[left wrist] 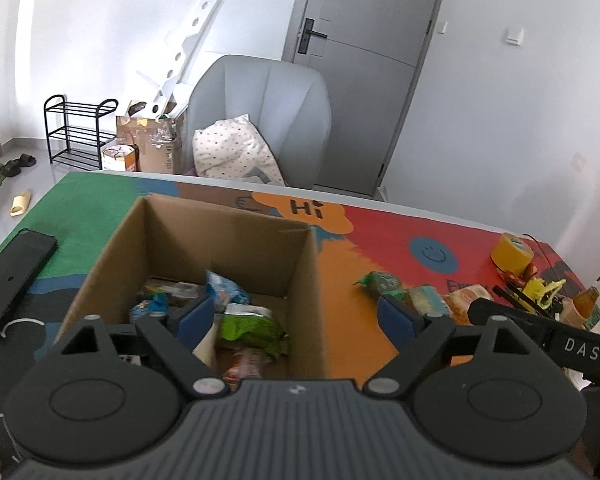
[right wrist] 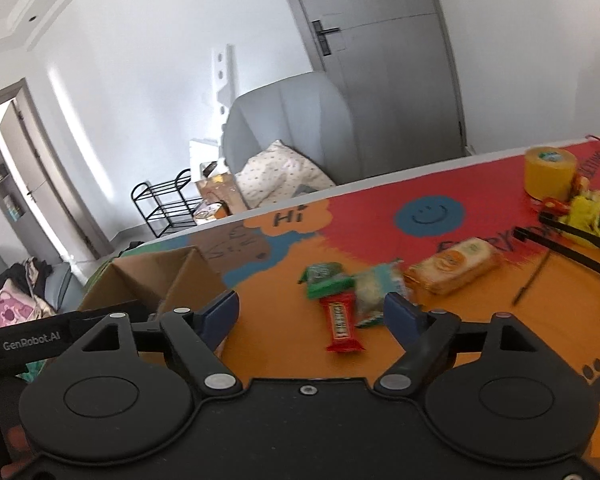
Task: Organize snacks
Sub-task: 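Move both open tools back toward the remaining snacks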
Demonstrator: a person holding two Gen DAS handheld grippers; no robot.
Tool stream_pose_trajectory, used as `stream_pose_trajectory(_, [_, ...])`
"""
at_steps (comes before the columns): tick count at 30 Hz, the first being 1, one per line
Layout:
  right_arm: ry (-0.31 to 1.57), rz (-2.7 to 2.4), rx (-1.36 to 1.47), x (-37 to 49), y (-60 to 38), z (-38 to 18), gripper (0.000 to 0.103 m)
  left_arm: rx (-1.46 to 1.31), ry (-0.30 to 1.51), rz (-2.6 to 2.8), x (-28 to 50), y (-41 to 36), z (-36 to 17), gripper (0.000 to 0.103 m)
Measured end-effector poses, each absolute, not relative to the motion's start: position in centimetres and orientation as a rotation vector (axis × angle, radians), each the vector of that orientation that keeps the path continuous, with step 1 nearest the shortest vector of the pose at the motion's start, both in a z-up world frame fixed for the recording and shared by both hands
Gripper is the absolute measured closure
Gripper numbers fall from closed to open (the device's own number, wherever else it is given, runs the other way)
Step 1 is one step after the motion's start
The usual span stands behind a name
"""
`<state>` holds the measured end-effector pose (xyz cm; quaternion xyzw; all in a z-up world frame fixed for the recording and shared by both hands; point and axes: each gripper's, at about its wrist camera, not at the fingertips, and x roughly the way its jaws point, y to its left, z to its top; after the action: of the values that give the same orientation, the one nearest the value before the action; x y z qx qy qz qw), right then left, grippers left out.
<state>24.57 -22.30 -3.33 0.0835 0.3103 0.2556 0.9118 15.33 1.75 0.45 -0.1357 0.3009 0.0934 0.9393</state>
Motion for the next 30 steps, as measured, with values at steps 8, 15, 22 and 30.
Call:
stream_pose_trajectory(8, [0.648, 0.481, 0.207, 25.1, -24.9, -4.1, 0.023, -0.244, 0.607, 0.156, 16.2, -0.6, 0.5, 0.015])
stream_pose_trajectory(15, [0.653, 0.452, 0.227, 25.9, -26.5, -4.6, 0.023, -0.237, 0.608, 0.116, 17.6, -2.2, 0.6, 0.015])
stream_pose_trajectory(22, [0.667, 0.436, 0.253, 27.2, -27.4, -5.0, 0.023, -0.223, 0.627, 0.084, 19.7, -3.7, 0.2, 0.015])
stream_pose_trajectory(30, [0.664, 0.417, 0.263, 29.3, -27.6, -5.3, 0.023, -0.227, 0.66, 0.06, 22.7, -4.9, -0.7, 0.015])
